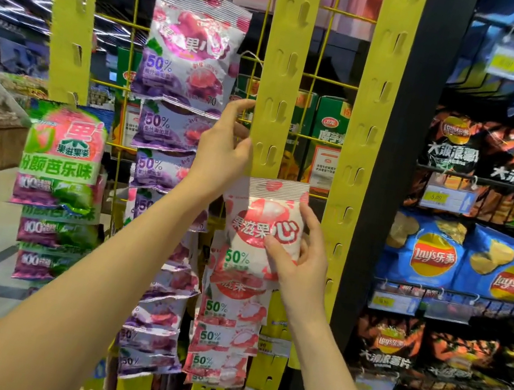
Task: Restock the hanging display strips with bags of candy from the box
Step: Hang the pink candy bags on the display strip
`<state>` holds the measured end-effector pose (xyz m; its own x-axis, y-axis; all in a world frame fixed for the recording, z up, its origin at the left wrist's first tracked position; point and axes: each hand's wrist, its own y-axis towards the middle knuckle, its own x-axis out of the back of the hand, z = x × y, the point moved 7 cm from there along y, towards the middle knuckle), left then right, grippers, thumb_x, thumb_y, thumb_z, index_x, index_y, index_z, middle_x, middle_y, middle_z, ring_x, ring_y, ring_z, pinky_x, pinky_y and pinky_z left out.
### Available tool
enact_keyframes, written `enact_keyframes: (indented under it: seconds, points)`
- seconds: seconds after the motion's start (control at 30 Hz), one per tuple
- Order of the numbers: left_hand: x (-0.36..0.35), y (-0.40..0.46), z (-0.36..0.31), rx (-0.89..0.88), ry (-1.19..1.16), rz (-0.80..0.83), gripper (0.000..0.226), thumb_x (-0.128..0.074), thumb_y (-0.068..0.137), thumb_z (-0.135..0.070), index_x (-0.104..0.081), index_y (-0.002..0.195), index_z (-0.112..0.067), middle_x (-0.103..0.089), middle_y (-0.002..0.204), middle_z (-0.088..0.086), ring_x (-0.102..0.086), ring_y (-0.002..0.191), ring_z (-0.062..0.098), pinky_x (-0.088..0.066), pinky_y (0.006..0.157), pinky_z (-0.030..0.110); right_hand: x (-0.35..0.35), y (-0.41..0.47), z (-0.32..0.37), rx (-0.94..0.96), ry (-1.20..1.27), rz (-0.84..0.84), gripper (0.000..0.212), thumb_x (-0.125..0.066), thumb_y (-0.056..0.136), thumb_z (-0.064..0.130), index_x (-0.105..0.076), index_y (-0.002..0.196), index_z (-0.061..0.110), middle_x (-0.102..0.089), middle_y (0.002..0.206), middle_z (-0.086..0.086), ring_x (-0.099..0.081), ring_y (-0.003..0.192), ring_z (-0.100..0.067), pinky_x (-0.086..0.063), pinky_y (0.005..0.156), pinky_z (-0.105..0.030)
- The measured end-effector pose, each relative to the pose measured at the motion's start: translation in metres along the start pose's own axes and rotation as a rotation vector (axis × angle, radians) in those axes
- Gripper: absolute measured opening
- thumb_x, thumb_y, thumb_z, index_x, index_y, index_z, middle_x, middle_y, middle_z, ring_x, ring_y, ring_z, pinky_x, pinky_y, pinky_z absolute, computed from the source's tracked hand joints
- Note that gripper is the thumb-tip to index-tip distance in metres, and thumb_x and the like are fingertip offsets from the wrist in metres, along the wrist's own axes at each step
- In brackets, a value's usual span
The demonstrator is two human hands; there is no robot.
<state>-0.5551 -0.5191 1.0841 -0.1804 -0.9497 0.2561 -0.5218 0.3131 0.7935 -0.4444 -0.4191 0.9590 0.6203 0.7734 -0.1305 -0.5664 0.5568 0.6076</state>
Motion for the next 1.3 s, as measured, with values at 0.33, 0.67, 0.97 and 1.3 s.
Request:
enact_keyframes:
  seconds: [0.33, 0.67, 0.97, 1.3]
  points:
    - [-0.004, 0.001, 0.007, -0.012, -0.054, 0.014, 0.049, -0.046, 0.094, -0.004, -0.037, 0.138, -0.022, -0.050, 0.079, -0.008, -0.050, 0.069, 0.005, -0.040, 0.060, 0.021, 0.001, -0.001, -0.021, -0.137, -0.013, -0.030, 0.056, -0.062, 0.086, 0.002, -0.042, 0.130, 0.032, -0.058, 0.114, 0.006, -0.064, 0.090, 0.003, -0.055, 0.068, -0.017]
    - [-0.003, -0.005, 0.005, -0.066, 0.016, -0.055, 0.046, -0.051, 0.090, -0.002, -0.042, 0.135, -0.012, -0.056, 0.093, 0.003, -0.055, 0.083, 0.018, -0.048, 0.082, 0.035, -0.001, -0.008, -0.033, -0.142, -0.236, -0.107, 0.059, -0.064, 0.086, 0.015, -0.039, 0.135, 0.037, -0.049, 0.131, 0.012, -0.054, 0.111, -0.003, -0.050, 0.078, -0.012]
    - [-0.009, -0.033, -0.005, -0.371, 0.230, -0.129, 0.046, -0.059, 0.077, 0.008, -0.049, 0.122, 0.005, -0.047, 0.114, 0.024, -0.050, 0.104, 0.027, -0.040, 0.093, 0.025, 0.016, -0.017, 0.004, 0.059, -0.645, -0.242, 0.032, -0.061, 0.089, 0.018, -0.057, 0.121, 0.021, -0.045, 0.114, 0.005, -0.051, 0.103, -0.008, -0.046, 0.093, -0.026]
    - [-0.085, -0.078, -0.021, -0.646, 0.612, 0.123, 0.026, -0.071, 0.070, -0.009, -0.067, 0.096, -0.008, -0.065, 0.080, 0.009, -0.063, 0.068, 0.028, -0.048, 0.062, 0.035, 0.113, -0.011, 0.034, 0.059, -1.410, -0.202, 0.037, -0.060, 0.087, 0.021, -0.057, 0.123, 0.014, -0.054, 0.117, -0.009, -0.049, 0.112, -0.030, -0.045, 0.084, -0.040]
